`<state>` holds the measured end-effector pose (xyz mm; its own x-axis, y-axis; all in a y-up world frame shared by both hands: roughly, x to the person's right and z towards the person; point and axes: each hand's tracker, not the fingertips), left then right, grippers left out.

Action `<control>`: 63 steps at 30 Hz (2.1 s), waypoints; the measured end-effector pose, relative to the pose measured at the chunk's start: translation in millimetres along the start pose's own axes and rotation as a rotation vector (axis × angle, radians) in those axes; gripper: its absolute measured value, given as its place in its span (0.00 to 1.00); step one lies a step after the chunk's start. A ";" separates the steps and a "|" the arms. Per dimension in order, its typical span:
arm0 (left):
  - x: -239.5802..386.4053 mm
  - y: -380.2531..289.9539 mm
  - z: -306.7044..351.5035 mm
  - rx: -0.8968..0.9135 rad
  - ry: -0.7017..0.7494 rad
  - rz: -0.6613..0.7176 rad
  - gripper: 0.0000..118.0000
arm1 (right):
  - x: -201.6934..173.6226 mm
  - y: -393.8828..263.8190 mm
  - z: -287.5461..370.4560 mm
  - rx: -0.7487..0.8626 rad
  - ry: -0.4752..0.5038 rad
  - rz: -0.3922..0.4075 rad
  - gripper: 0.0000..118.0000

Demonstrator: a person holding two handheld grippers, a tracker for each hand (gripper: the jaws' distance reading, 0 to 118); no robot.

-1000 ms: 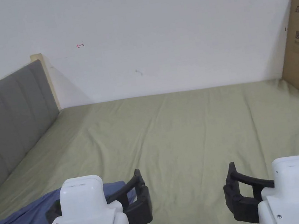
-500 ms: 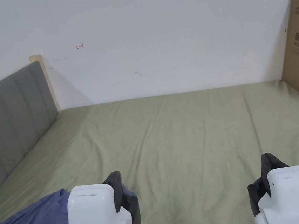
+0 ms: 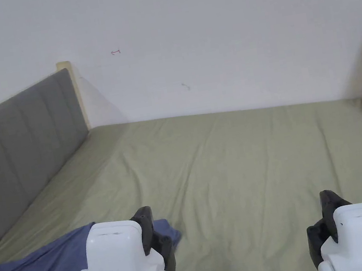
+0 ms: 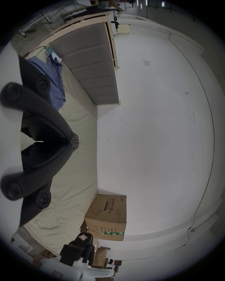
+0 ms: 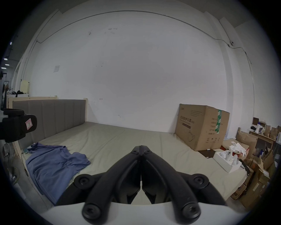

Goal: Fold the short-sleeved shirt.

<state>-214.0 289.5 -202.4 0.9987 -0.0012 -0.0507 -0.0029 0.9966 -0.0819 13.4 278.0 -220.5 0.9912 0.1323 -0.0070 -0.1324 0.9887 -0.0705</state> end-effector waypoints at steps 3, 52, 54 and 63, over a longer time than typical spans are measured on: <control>-16.9 1.4 6.9 0.001 0.072 -0.018 0.00 | -19.6 4.8 -6.9 0.004 0.079 -0.002 0.00; -138.3 -187.6 -240.1 -0.966 0.156 0.109 0.60 | -108.0 -63.4 -107.8 -0.367 0.387 0.030 0.00; -137.8 -182.5 -233.4 -0.914 0.188 0.119 0.21 | -103.9 -64.1 -107.9 -0.374 0.388 0.019 0.00; -153.8 -182.6 -229.9 -0.924 0.199 0.235 0.00 | -82.9 -67.5 -106.9 -0.395 0.357 0.009 0.00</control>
<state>-378.7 88.9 -408.4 0.9409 0.0913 -0.3262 -0.3248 0.5158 -0.7927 -59.5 192.7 -321.7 0.9384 0.0400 -0.3431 -0.1979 0.8764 -0.4391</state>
